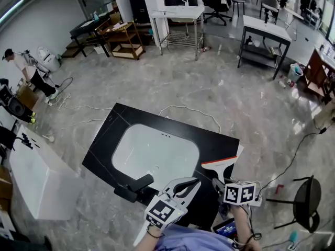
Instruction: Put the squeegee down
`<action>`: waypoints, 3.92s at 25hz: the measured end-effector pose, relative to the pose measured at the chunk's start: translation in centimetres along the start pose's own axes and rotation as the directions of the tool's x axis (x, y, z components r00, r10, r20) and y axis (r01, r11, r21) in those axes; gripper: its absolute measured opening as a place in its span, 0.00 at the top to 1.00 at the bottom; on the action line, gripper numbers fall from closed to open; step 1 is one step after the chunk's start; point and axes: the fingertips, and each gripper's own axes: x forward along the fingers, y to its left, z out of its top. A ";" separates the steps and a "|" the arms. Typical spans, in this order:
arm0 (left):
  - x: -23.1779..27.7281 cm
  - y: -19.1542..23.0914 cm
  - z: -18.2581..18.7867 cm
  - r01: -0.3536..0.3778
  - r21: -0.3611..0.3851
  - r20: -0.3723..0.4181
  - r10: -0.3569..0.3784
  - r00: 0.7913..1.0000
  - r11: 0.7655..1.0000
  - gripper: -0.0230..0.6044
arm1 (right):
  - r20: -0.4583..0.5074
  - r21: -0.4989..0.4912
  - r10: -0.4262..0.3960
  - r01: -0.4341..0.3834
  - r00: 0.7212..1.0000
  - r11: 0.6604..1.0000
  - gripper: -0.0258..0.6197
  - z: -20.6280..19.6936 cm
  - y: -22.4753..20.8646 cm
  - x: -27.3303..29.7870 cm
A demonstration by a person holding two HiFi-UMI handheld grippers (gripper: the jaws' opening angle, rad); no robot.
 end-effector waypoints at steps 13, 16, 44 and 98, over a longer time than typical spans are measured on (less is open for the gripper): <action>1.3 2.4 -0.5 0.027 -0.023 -0.015 -0.028 0.999 0.999 0.94 | -0.097 0.062 -0.093 0.099 0.991 0.993 0.90 0.6 -2.9 6.3; 1.2 3.0 -0.6 0.013 -0.033 -0.014 -0.013 1.000 0.999 0.94 | -0.108 0.017 -0.142 0.145 0.984 0.989 0.90 0.5 -3.5 6.4; -0.7 0.8 -0.5 -0.007 -0.040 0.025 0.008 1.000 0.999 0.94 | 0.050 -0.153 -0.165 0.171 0.985 0.973 0.71 1.0 0.7 -1.6; -10.7 -20.5 -4.5 -0.217 0.004 -0.057 0.217 0.975 0.976 0.94 | 0.159 -0.259 0.108 -0.064 0.981 0.964 0.89 -13.3 6.1 -22.6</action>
